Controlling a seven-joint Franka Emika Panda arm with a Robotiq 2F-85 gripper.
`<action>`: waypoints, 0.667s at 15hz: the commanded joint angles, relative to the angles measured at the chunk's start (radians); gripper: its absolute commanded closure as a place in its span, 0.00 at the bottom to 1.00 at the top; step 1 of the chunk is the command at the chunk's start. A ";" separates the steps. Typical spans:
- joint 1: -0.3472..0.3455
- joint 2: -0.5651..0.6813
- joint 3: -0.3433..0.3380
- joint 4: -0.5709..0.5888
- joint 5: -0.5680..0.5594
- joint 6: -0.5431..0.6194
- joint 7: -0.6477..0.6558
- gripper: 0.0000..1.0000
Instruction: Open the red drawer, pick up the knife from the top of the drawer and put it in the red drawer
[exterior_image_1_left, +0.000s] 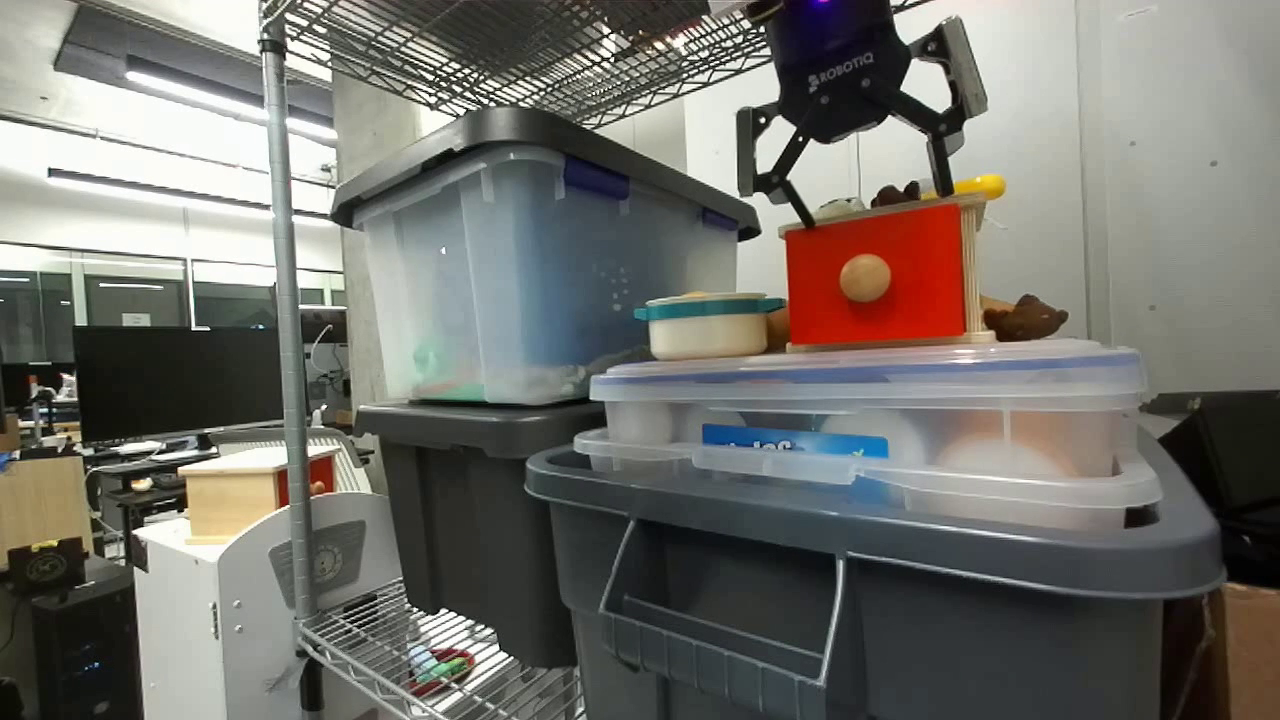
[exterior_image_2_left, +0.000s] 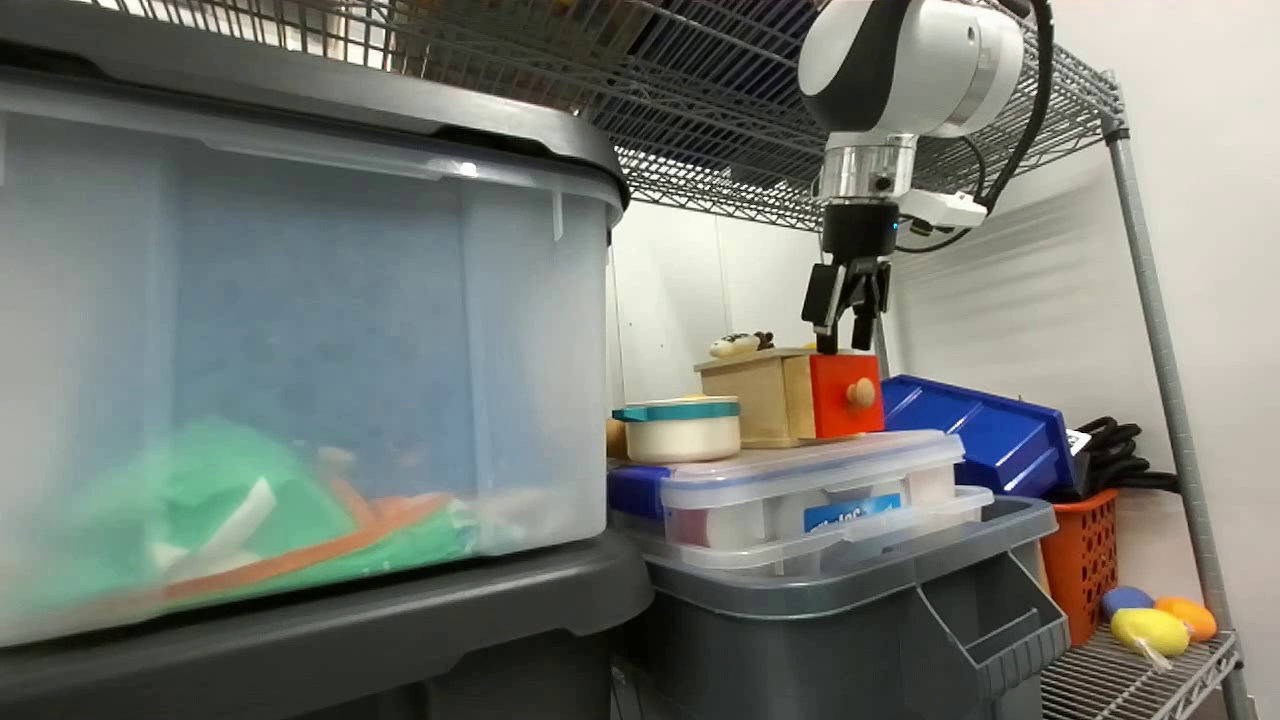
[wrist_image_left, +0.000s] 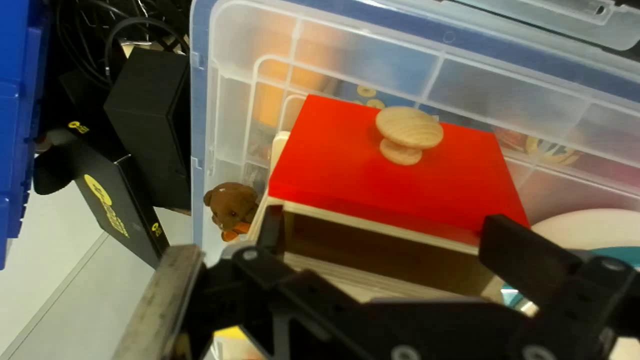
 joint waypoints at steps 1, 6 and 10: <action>0.007 -0.025 0.004 -0.021 -0.008 -0.023 -0.013 0.00; 0.006 -0.030 0.001 0.003 -0.006 -0.036 -0.010 0.00; 0.006 -0.050 -0.002 0.013 -0.004 -0.041 -0.011 0.00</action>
